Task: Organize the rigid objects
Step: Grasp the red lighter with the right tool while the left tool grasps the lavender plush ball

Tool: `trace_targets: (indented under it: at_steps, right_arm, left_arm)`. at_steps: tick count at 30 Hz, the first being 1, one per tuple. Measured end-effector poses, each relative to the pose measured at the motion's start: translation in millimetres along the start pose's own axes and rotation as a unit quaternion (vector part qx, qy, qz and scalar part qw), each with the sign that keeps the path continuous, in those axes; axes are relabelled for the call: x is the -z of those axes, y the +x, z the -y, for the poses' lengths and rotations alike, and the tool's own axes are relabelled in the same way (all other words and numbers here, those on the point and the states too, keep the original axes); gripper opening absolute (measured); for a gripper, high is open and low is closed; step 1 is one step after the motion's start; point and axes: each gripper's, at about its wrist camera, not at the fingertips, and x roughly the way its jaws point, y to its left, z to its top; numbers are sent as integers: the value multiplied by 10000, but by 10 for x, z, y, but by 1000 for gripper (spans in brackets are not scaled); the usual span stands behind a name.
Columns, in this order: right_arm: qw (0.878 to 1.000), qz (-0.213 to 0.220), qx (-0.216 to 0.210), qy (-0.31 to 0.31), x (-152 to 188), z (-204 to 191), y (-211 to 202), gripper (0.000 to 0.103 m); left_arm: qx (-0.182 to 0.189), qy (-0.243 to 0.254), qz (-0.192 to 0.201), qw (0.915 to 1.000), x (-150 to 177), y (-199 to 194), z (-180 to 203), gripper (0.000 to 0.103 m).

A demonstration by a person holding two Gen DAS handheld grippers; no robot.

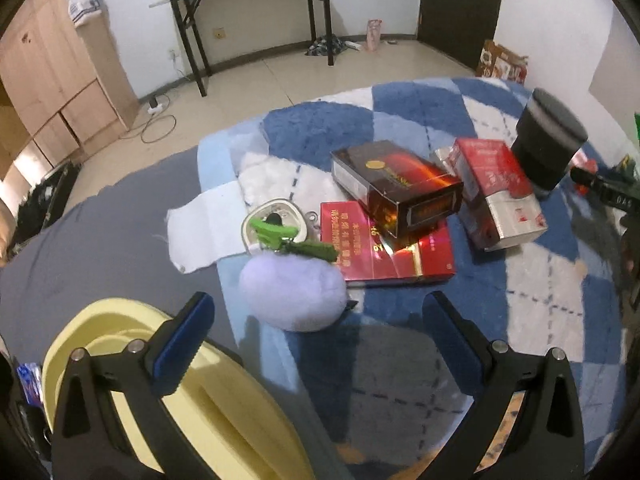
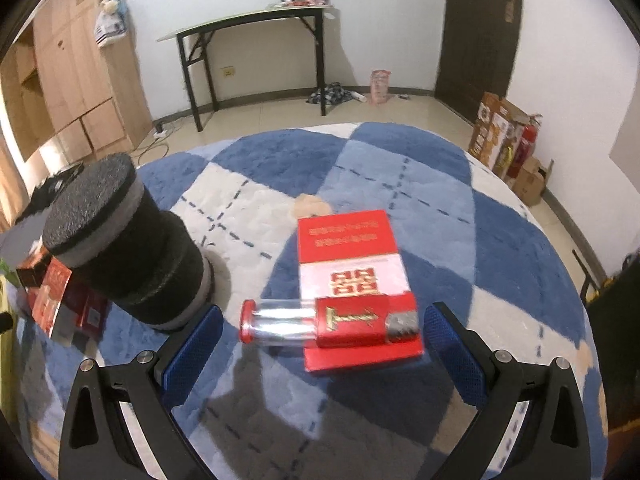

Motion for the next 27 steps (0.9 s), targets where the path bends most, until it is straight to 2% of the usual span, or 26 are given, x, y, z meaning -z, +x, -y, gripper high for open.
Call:
trace_targets:
  at_steps: [2, 4, 7, 9, 11, 13, 16, 20, 27]
  right_arm:
    - [9997, 41, 115, -196, 21, -51, 23, 103]
    - [9996, 38, 182, -235, 42, -74, 69, 102]
    - [9998, -72, 129, -135, 63, -40, 153, 95]
    - [9999, -41, 122, -88, 65, -12, 159, 90]
    - [9998, 11, 159, -77, 69, 17, 159, 82]
    - [9999, 48, 144, -48, 82, 45, 157, 82]
    - [9997, 191, 161, -36, 109, 63, 86, 82]
    - [9992, 349, 213, -33, 132, 86, -62, 82]
    - [9981, 605, 77, -61, 129, 76, -442, 82]
  left_arm:
    - [-79, -25, 13, 10000, -6, 43, -7, 103]
    - [-7, -145, 43, 9999, -2, 95, -34, 103]
    - [-30, -184, 102, 9998, 7, 158, -60, 100]
    - [-9, -191, 138, 9997, 5, 187, -65, 88]
    - [63, -240, 156, 9996, 12, 201, -76, 70]
    - [-3, -315, 308, 9990, 19, 166, -108, 53]
    - [68, -486, 427, 9979, 29, 97, -171, 52]
    - [-46, -487, 523, 9974, 42, -20, -163, 52]
    - [137, -1125, 678, 9912, 100, -454, -294, 52]
